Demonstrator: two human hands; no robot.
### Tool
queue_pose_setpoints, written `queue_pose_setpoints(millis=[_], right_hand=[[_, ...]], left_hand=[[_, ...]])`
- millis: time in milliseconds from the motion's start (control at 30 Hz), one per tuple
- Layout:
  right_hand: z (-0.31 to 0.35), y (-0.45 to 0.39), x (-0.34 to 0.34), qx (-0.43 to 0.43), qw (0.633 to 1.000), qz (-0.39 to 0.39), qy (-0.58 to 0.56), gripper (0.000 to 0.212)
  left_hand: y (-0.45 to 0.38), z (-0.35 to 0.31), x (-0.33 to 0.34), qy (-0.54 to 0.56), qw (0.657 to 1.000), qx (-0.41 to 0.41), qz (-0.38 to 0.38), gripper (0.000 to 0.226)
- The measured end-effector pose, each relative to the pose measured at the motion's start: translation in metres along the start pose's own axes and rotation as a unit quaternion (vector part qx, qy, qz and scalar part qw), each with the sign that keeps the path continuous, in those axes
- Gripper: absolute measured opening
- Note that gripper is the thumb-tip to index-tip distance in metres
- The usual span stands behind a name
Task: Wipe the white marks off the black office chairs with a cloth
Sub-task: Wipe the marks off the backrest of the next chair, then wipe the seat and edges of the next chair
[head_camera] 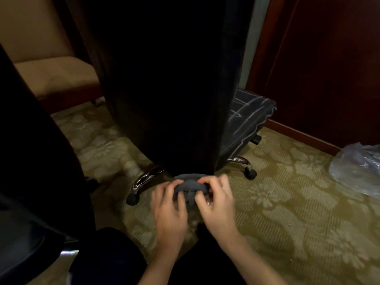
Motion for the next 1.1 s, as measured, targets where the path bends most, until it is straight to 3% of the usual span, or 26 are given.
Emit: queue_pose_setpoints(millis=[133,200,233,300,533,667,767,900,967,1033,1100], right_hand=[[0.017,0.004,0.031,-0.060,0.991,0.086,0.080,0.025],[0.018,0.010,0.031,-0.089,0.982,0.082,0.147,0.025],[0.018,0.014,0.029,-0.098,0.977,0.074,0.176,0.025],[0.014,0.019,0.025,-0.095,0.974,0.065,0.195,0.026],[0.015,0.000,0.010,-0.066,0.990,0.008,0.128,0.027],[0.011,-0.019,0.013,-0.064,0.997,0.029,0.038,0.027],[0.008,-0.033,0.020,-0.016,0.997,0.031,-0.065,0.017],[-0.008,-0.048,0.038,0.087,0.972,0.014,-0.219,0.010],[-0.016,-0.052,0.045,0.118,0.957,0.002,-0.266,0.007],[-0.017,-0.054,0.048,0.127,0.955,0.003,-0.267,0.007],[-0.012,-0.054,0.045,0.086,0.976,0.018,-0.200,0.010]], left_hand=[[0.020,0.015,-0.037,-0.104,0.992,-0.041,-0.062,0.032],[0.030,0.012,-0.046,-0.159,0.984,-0.043,-0.068,0.022],[0.033,0.010,-0.046,-0.162,0.984,-0.054,-0.052,0.028],[0.037,0.006,-0.041,-0.139,0.987,-0.077,-0.029,0.039],[0.017,-0.019,-0.031,-0.054,0.994,-0.090,-0.039,0.028],[-0.004,-0.020,-0.029,0.089,0.988,-0.116,-0.044,0.026],[-0.014,-0.013,-0.013,0.286,0.934,-0.204,-0.065,0.019],[-0.027,-0.003,-0.001,0.404,0.864,-0.266,-0.139,0.013],[-0.032,-0.001,-0.003,0.365,0.883,-0.259,-0.142,0.010],[-0.036,-0.008,-0.012,0.209,0.948,-0.214,-0.105,0.008],[-0.036,-0.010,-0.016,0.055,0.984,-0.154,-0.064,0.014]])
Point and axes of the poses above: each hand's wrist, its own y-axis away from the middle knuckle, its own x-axis out of the palm, z = x × y, the point moved 8 cm from there along -y, towards the middle knuckle, and after that the axes turned 15 degrees about z, right-handed, at the moved point
